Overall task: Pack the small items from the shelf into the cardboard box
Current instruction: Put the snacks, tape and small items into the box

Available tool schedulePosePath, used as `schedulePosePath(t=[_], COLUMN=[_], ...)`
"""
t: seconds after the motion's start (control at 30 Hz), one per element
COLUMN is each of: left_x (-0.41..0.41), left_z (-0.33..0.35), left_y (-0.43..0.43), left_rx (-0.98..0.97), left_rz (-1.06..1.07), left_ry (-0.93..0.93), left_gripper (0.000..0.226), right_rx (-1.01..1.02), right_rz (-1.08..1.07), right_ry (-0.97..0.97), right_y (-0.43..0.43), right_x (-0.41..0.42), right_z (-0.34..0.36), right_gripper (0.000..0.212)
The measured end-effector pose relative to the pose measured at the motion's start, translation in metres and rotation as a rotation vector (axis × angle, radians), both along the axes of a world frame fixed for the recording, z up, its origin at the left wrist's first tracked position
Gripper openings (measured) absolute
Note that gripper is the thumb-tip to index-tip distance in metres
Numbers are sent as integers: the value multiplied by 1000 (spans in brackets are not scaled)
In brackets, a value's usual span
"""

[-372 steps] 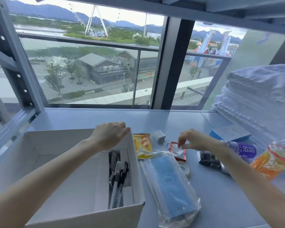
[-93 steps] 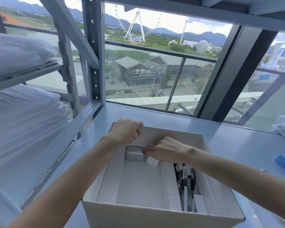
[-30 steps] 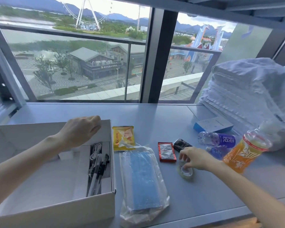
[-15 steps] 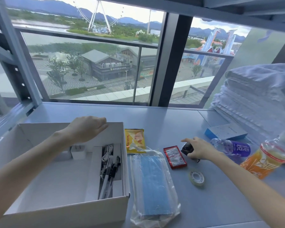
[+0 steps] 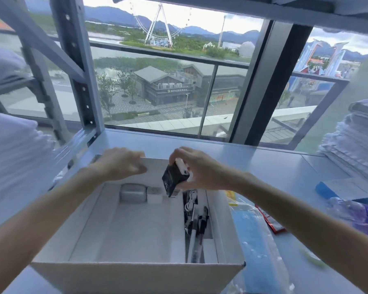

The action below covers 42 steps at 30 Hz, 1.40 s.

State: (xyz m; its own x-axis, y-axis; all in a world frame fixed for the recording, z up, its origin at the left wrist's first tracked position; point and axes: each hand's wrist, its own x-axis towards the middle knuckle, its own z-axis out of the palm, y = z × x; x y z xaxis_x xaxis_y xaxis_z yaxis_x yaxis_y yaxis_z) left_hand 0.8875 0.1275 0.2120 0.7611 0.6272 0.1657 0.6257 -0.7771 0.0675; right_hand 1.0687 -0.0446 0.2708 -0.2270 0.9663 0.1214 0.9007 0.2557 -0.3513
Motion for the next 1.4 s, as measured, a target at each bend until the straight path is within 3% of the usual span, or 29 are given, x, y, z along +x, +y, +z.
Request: schedulePosePath(t=[0.13, 0.27, 0.67, 0.87, 1.07, 1.4], left_x=[2, 3, 3, 3, 2, -4], left_z=[2, 2, 3, 2, 2, 5], left_y=[3, 8, 4, 5, 3, -2], left_rx=[-51, -66, -69, -55, -44, -69], left_rz=[-40, -51, -51, -37, -21, -47], left_ry=[18, 8, 1, 4, -4, -28], left_gripper=[23, 24, 22, 24, 26, 16], right_rx=[-132, -101, -189, -185, -7, -118], right_rz=[-60, -119, -168, -166, -111, -149], right_ry=[-240, -401, -352, -450, -651, -577], right_y=[28, 38, 40, 39, 33, 18], right_x=[-13, -17, -19, -32, -34, -33], right_z=[-30, -44, -60, -71, -73, -47], right_gripper=[52, 57, 56, 53, 52, 58])
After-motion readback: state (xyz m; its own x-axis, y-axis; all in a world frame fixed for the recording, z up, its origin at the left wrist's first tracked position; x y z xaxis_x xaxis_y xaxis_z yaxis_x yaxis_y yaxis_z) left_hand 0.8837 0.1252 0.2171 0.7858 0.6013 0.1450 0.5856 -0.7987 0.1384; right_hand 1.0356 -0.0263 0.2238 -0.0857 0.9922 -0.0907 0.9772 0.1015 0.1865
